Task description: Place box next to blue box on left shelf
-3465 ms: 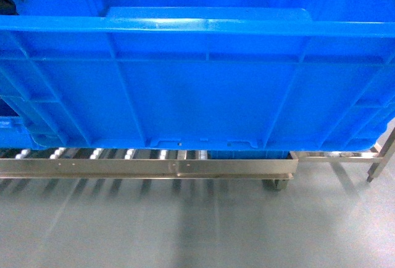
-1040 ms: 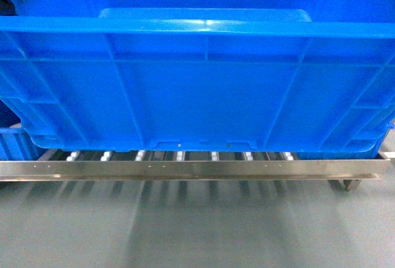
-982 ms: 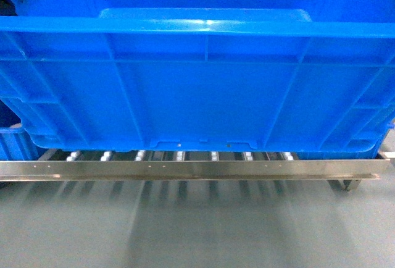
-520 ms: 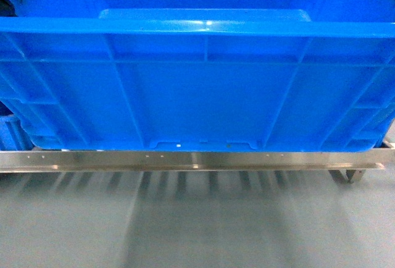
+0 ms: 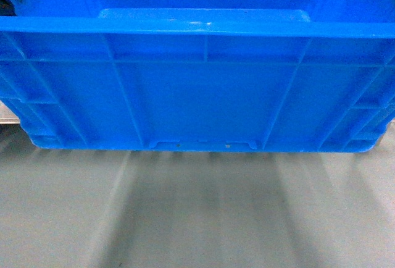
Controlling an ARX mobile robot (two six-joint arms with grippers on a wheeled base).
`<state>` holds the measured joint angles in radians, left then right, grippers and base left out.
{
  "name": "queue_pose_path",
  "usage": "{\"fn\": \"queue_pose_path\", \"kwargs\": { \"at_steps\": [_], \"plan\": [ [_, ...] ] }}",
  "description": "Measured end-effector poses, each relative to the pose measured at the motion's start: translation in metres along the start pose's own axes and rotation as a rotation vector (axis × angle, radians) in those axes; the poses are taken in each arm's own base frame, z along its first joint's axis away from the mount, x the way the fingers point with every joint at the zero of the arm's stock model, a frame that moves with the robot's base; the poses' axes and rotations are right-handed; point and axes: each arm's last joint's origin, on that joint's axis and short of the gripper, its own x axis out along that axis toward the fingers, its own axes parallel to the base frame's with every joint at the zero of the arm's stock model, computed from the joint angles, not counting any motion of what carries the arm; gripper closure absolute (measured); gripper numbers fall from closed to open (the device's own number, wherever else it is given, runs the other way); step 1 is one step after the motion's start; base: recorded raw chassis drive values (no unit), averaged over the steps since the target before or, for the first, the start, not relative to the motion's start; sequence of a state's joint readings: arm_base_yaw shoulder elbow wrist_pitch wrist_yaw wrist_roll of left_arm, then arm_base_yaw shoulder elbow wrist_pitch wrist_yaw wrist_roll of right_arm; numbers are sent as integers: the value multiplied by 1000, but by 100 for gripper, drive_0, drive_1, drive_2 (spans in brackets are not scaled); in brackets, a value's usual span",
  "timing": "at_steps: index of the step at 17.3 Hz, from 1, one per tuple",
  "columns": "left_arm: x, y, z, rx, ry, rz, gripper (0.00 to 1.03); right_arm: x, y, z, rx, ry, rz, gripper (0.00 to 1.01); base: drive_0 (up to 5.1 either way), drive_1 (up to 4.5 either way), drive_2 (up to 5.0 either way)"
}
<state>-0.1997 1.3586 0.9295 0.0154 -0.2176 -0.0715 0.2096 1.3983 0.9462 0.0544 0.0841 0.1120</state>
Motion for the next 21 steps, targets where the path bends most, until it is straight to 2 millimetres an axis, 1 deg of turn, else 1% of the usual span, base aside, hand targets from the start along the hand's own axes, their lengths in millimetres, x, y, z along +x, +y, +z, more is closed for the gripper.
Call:
{"fn": "queue_pose_path", "kwargs": {
  "at_steps": [21],
  "plan": [
    [0,0,-1,0,2,0,95,0,0,-1,-1,3,0,93,0,0,0]
  ]
}}
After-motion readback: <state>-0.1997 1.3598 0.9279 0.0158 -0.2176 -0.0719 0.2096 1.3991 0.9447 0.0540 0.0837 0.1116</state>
